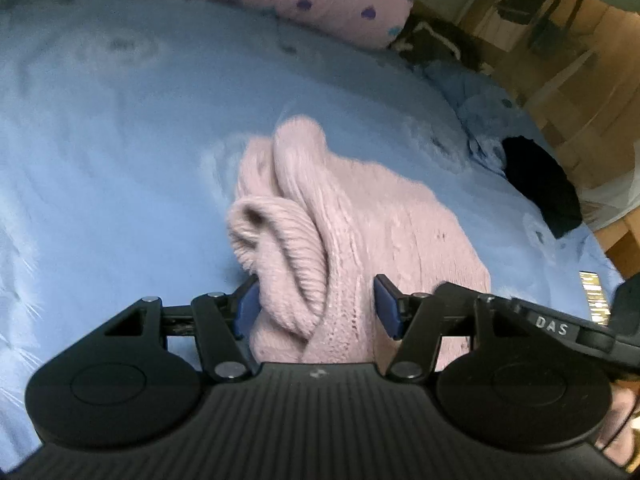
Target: Fold small clothes
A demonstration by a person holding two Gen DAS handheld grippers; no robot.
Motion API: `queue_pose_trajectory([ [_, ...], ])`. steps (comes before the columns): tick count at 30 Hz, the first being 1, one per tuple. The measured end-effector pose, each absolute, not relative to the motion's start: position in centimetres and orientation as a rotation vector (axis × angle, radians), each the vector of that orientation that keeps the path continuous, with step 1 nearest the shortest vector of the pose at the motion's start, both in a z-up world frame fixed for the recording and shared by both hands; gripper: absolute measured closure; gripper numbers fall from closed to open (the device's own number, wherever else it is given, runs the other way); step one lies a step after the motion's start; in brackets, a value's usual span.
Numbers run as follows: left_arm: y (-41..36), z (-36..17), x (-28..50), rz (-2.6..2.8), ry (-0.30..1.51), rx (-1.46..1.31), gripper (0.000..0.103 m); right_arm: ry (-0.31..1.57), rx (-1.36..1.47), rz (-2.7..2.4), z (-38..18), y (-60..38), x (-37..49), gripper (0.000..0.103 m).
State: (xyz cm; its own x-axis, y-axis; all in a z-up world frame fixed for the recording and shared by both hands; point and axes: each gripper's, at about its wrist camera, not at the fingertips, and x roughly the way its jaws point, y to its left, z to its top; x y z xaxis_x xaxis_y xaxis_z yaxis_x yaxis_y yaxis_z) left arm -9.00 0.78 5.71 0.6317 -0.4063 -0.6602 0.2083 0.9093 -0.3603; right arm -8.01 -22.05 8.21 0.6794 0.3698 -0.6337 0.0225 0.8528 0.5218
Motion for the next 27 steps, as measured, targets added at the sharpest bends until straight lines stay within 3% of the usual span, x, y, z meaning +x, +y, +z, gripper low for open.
queue_pose_trajectory([
  [7, 0.1, 8.1, -9.6, -0.327, 0.711, -0.189, 0.038, 0.669, 0.413, 0.1, 10.4, -22.6, -9.6, 0.047],
  [13, -1.7, 7.2, -7.1, -0.337, 0.691, -0.148, 0.04, 0.667, 0.441, 0.025, 9.8, -23.7, -7.4, 0.048],
  [14, -2.0, 6.8, -6.8, -0.333, 0.694, -0.136, 0.044, 0.673, 0.447, 0.009, 9.7, -23.5, -6.9, 0.048],
  [15, -2.3, 6.4, -6.4, -0.323, 0.698, -0.113, 0.063, 0.68, 0.451, 0.0, 9.5, -23.5, -6.4, 0.048],
  [16, -2.8, 6.0, -6.0, -0.301, 0.705, -0.08, 0.074, 0.691, 0.449, 0.007, 9.1, -23.4, -5.7, 0.052],
  [18, -2.5, 5.7, -5.8, -0.273, 0.706, -0.063, 0.078, 0.714, 0.454, 0.035, 8.3, -23.2, -5.4, 0.065],
  [23, -0.5, 5.0, -6.0, -0.234, 0.728, -0.068, 0.079, 0.653, 0.392, 0.139, 8.5, -21.2, -5.3, 0.073],
  [27, 0.5, 3.9, -5.3, -0.228, 0.738, -0.113, 0.072, 0.653, 0.276, 0.152, 8.7, -19.3, -5.4, 0.073],
])
